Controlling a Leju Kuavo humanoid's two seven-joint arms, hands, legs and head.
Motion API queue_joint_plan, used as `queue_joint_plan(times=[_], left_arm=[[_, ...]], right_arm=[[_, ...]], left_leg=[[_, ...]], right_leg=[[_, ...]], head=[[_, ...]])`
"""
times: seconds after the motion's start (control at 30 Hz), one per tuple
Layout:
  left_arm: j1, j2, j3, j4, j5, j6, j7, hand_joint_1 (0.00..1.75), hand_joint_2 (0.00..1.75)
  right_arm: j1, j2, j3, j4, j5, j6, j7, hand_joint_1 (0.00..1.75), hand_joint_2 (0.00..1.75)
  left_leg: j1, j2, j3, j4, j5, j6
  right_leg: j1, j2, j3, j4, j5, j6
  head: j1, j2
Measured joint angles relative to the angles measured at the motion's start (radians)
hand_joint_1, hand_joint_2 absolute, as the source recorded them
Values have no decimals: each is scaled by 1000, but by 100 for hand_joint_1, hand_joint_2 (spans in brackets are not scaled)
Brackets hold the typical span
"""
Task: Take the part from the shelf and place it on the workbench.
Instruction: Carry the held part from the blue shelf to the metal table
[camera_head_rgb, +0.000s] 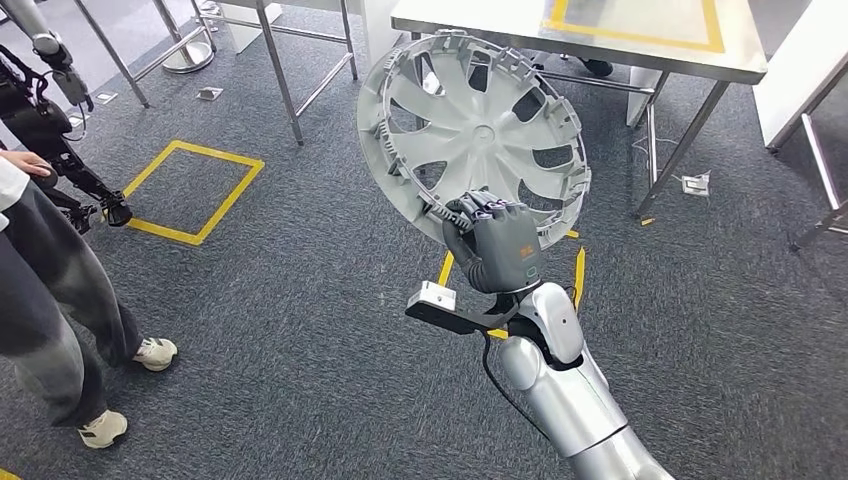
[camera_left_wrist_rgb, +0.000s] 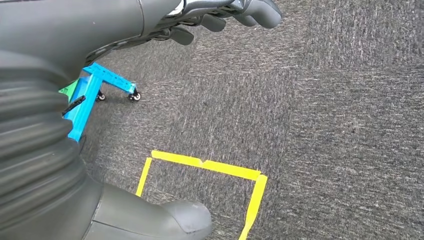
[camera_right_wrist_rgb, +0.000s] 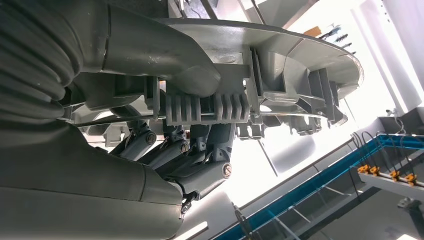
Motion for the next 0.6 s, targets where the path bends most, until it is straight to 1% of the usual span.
queue_joint_plan(times=[0.07, 0.13, 0.17, 0.2, 0.27, 0.3, 0.33, 0.37, 0.4, 0.43, 0.47, 0.5, 0.53, 0.57, 0.6], left_arm=[[0, 0, 0, 0, 0, 0, -1, 0, 175], [0, -1, 0, 0, 0, 0, -1, 0, 175], [0, -1, 0, 0, 0, 0, -1, 0, 175], [-1, -2, 0, 0, 0, 0, -1, 0, 175], [-2, -2, 0, 0, 0, 0, -2, 0, 175], [-1, -2, 0, 0, 0, 0, -2, 0, 175], [-1, -2, 0, 0, -1, 0, -2, 0, 175], [0, -2, 0, 0, -1, -1, -2, 0, 175], [0, -2, 0, 0, -1, -1, -2, 0, 175], [0, -2, 0, 0, -2, -1, -2, 0, 175], [0, -2, 0, 0, -2, -2, -3, 0, 175], [-1, -2, 0, 0, -2, -3, -3, 0, 175], [-1, -2, 0, 0, -2, -4, -3, 0, 175], [-1, -2, 0, 0, -2, -4, -3, 0, 175], [-1, -2, 0, 0, -2, -4, -3, 0, 175]], right_arm=[[0, 0, 0, -1, 0, 0, 0, 175, 175], [1, 0, -1, -2, -1, 1, 0, 175, 175], [0, -1, -1, -4, -1, 1, 0, 175, 175], [-1, -1, -2, -5, -1, 1, 0, 175, 175], [-1, -2, -2, -7, -1, 1, -1, 175, 175], [0, -3, -2, -7, -1, 1, -1, 175, 175], [2, -4, -3, -7, -1, 1, 0, 175, 175], [5, -6, -4, -7, -2, 1, 0, 175, 175], [8, -7, -6, -8, -2, 1, 1, 175, 175], [11, -8, -8, -9, -3, 1, 1, 175, 175], [13, -9, -9, -11, -3, 1, 0, 175, 175], [15, -10, -10, -13, -3, 1, 0, 175, 175], [18, -10, -10, -16, -3, 1, -1, 175, 175], [21, -11, -10, -19, -3, 1, -1, 175, 175], [24, -12, -12, -21, -3, 0, 0, 175, 175]], left_leg=[[-2, 0, -3, -5, 2, 6], [2, 0, 5, -17, 7, 13], [5, 0, 12, -23, 9, 17], [8, 0, 19, -26, 11, 19], [11, -1, 23, -28, 12, 21], [11, -1, 23, -27, 11, 21], [12, -1, 24, -26, 10, 19], [15, -1, 25, -24, 7, 16], [19, -2, 27, -21, 3, 11], [22, -2, 30, -17, -3, 5], [25, -2, 32, -13, -9, -3], [26, -1, 33, -10, -14, -11], [25, 1, 34, -8, -20, -21], [24, 1, 37, -7, -22, -29], [23, 2, 43, -8, -25, -37]], right_leg=[[-1, 0, 4, 3, 9, 5], [-1, 1, 5, 12, 14, 12], [-1, 3, -2, 28, 4, 15], [-2, 4, -17, 58, -16, 19], [-5, 7, -70, 162, -69, 28], [-7, 8, -97, 212, -88, 32], [-10, 8, -116, 241, -93, 36], [-14, 7, -119, 237, -82, 40], [-17, 7, -105, 200, -55, 43], [-21, 5, -78, 135, -20, 48], [-21, 2, -54, 76, -1, 51], [-19, -2, -35, 34, 3, 46], [-16, -5, -25, 12, 2, 37], [-12, -5, -24, 13, -9, 22], [-12, -4, -20, 14, -10, 8]], head=[[0, 0], [0, 0], [2, 0], [3, 0], [5, 0], [5, 0], [5, 0], [5, 0], [5, 0], [5, 0], [6, 0], [7, 0], [7, 0], [8, 0], [7, 0]])
